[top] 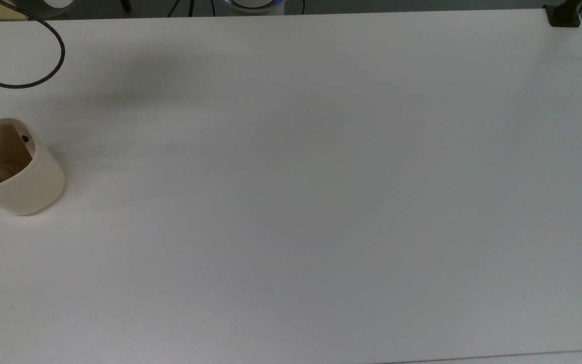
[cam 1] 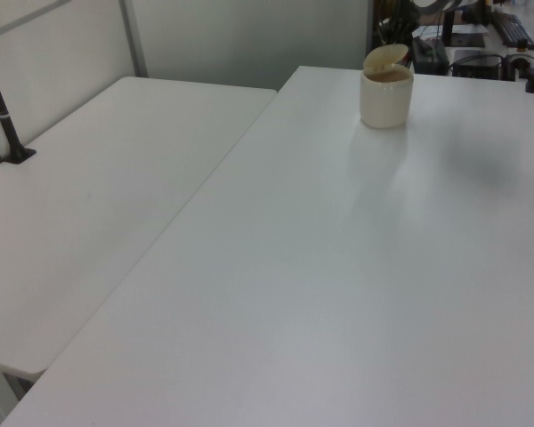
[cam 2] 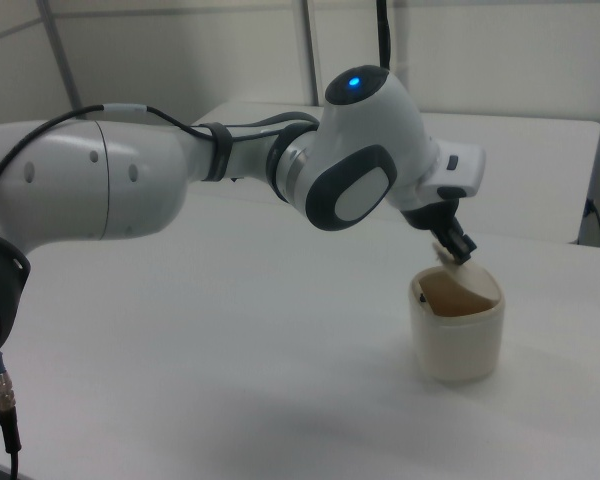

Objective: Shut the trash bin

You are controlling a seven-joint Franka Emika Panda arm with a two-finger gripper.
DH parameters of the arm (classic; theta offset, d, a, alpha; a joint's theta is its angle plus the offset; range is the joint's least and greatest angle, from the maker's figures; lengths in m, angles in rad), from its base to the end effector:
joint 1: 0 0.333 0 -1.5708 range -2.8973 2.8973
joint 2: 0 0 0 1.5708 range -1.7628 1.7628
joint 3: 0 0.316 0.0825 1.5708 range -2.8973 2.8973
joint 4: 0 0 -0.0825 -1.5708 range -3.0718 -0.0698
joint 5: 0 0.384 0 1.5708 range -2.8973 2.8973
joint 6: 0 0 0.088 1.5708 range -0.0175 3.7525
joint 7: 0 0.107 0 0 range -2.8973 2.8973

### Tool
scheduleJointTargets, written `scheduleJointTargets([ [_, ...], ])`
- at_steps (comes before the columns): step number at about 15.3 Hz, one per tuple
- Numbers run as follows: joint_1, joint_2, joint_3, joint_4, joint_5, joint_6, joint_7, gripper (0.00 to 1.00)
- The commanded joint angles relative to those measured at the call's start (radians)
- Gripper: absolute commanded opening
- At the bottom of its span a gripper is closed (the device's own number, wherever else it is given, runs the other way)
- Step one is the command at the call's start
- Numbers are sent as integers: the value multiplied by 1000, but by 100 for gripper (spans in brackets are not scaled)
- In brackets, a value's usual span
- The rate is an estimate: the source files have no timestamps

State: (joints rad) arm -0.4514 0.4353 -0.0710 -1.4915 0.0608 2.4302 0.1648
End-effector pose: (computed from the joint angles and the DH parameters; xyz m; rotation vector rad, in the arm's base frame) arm 0.6332 -0.3538 0.4776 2.7941 -1.0337 0.7619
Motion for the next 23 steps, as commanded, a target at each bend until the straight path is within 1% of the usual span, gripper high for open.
scheduleJointTargets([
  [1,8,-18,2,-36,21,-97,-39,0],
  [4,19,-12,5,-55,19,-102,-44,0],
  [9,19,28,5,-53,13,-94,-45,0],
  [11,17,30,5,-53,13,-94,-45,0],
  [13,17,19,5,-44,13,-103,-42,0],
  [15,26,-27,7,-39,16,-143,-41,0],
  [19,121,-131,5,-23,1,-288,-44,0],
  [23,272,-236,5,-23,-58,-526,-99,0],
])
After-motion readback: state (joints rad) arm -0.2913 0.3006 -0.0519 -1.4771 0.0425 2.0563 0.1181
